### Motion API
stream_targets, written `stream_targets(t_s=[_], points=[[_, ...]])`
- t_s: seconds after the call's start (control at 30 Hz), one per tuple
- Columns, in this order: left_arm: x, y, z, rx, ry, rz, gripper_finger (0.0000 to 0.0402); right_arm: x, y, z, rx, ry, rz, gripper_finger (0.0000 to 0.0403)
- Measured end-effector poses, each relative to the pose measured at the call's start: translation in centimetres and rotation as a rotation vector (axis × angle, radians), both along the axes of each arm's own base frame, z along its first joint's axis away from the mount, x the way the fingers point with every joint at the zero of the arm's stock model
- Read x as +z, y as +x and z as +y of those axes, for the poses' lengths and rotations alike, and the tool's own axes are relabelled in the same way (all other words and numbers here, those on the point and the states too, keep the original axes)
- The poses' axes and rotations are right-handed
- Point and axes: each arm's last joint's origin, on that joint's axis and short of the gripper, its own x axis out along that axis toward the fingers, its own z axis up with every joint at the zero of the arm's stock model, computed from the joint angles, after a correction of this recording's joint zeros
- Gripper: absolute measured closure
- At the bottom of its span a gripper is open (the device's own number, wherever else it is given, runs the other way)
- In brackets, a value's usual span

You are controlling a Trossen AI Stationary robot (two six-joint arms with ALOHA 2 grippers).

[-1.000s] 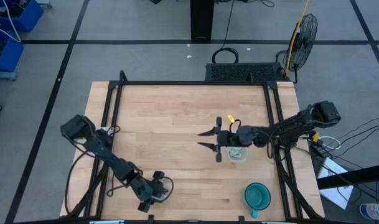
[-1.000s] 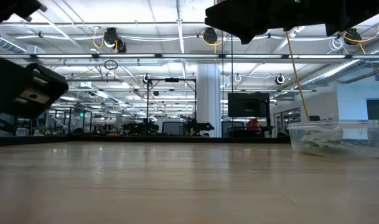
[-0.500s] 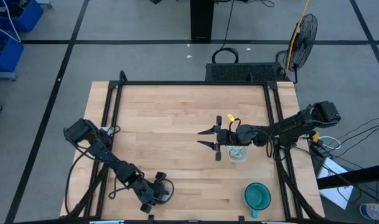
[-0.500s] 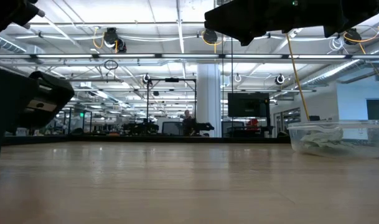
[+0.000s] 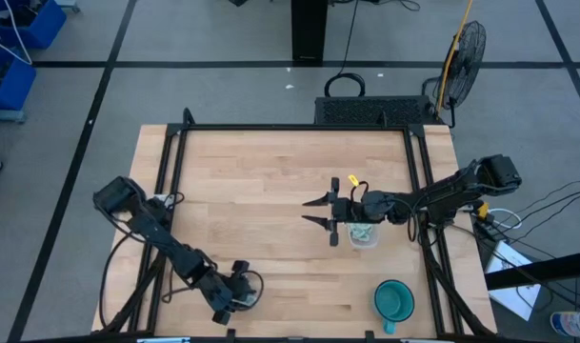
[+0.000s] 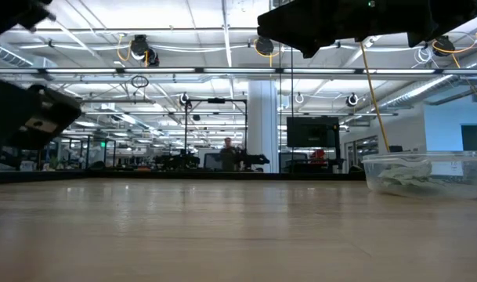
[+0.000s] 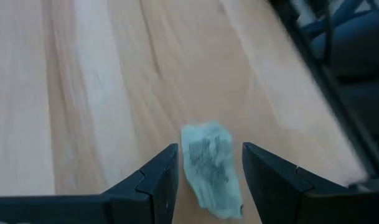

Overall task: Pick and place Stevia / Truvia into bins
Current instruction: Put the stevia packet into the bin

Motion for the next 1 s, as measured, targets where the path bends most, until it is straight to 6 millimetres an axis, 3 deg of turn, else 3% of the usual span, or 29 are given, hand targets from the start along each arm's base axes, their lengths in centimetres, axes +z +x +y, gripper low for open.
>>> stream_targets(t_s=[0.57,1.0], points=[[-0.93,-0.30,-0.15,-0.007,0.025,0.045,0.0223,-0.01,0.00,0.00,0.000,0.009,0.000,0.0261],[-0.74,0.52,0.39,-0.019,0.039,-0.008,0.0334,0.00,0.00,0.00,0.000,0.007,0.000,0.0261]])
